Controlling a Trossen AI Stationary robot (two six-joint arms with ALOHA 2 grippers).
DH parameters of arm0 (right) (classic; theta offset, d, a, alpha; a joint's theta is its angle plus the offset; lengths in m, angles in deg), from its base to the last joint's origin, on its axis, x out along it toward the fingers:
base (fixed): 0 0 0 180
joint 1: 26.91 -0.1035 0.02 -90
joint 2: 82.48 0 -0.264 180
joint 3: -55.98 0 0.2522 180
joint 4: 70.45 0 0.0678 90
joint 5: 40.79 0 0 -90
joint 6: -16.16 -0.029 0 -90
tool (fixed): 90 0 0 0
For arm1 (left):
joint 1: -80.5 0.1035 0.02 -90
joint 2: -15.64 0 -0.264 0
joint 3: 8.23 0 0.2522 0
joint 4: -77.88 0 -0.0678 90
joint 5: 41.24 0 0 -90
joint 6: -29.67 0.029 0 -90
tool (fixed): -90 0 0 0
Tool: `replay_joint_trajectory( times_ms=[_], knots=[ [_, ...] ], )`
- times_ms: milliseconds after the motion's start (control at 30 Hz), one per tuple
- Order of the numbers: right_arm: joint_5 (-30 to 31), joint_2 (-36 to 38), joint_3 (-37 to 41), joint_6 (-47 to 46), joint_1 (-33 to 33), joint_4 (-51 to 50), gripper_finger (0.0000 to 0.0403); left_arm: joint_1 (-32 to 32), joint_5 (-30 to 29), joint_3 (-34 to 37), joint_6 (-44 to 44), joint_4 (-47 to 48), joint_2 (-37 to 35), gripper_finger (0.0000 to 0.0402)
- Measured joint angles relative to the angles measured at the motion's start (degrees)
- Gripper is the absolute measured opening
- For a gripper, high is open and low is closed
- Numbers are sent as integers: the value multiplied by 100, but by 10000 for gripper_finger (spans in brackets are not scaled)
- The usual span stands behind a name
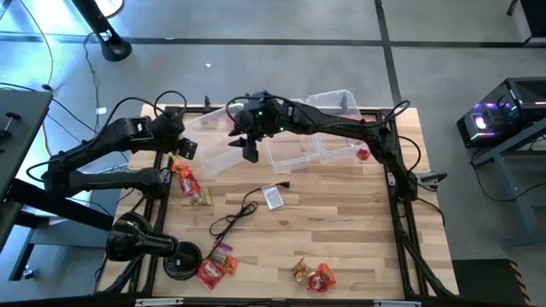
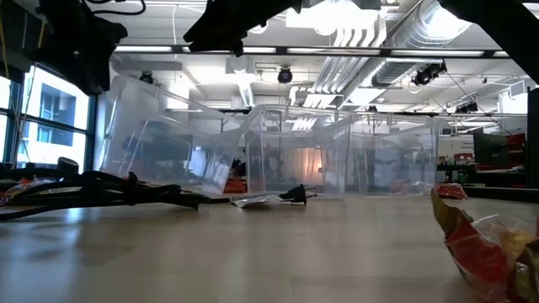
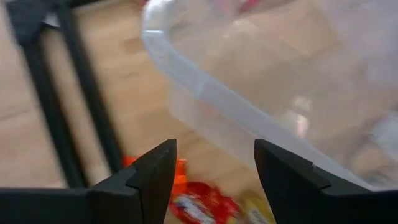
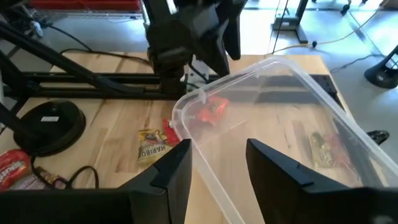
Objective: Sort candy
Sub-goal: Move the top left and bottom right transparent bins to the top center
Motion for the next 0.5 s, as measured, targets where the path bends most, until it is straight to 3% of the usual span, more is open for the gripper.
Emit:
replay_joint_trajectory(
  times_ms=[133,200,300,500],
  knots=[
    [-6,112,2,37,-2,-326,147,-6,1252,-235,-26,75,0,211],
    [-2,168,2,44,7,-445,147,-6,1523,-418,-118,269,-1,211],
    [0,218,2,44,61,-565,147,-4,1175,-779,-162,336,-2,211],
    [21,219,2,2,196,-660,147,35,-506,-1010,198,-123,215,206]
  ],
)
